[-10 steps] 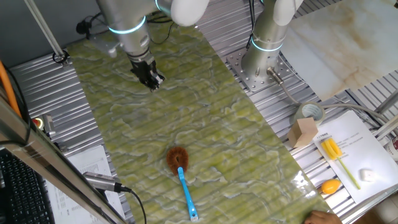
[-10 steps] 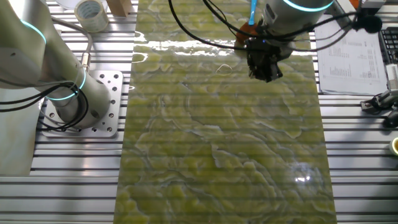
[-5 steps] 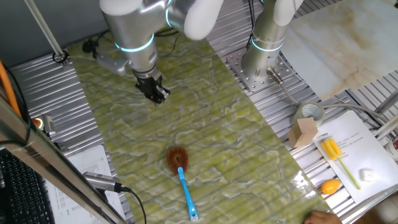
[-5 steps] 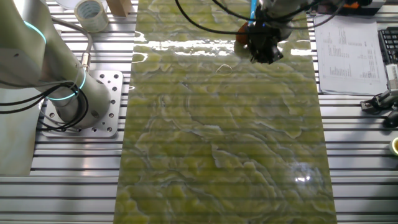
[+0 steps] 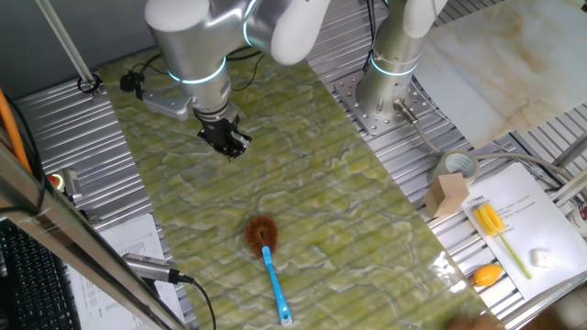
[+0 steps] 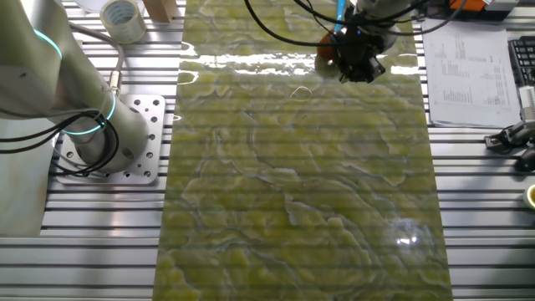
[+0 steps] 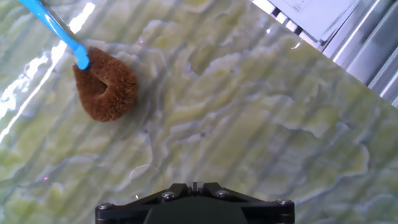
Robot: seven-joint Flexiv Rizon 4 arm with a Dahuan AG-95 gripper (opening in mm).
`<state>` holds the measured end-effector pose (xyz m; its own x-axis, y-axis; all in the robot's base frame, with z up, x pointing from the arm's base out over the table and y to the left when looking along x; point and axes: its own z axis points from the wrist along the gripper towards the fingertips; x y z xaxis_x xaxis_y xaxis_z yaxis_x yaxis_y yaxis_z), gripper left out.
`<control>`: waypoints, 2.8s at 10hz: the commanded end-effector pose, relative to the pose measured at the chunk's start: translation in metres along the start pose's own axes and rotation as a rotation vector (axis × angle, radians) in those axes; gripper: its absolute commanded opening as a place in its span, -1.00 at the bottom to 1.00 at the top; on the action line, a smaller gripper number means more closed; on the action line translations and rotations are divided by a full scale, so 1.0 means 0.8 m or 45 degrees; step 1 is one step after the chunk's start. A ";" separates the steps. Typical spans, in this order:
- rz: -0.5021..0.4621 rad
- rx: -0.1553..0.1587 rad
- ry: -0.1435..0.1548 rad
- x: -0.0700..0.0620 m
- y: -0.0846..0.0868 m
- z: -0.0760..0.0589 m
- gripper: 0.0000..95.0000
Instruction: Scrub the table with a brush
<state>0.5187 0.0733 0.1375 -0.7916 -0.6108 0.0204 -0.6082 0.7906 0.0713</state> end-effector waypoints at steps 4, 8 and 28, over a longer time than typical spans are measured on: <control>-0.123 -0.003 0.002 0.001 0.000 -0.002 -1.00; -0.307 0.101 0.125 0.001 0.000 -0.002 -1.00; -0.771 -0.006 -0.001 -0.125 0.078 0.044 -0.60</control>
<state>0.5550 0.1784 0.1065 -0.2958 -0.9552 -0.0090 -0.9534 0.2946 0.0658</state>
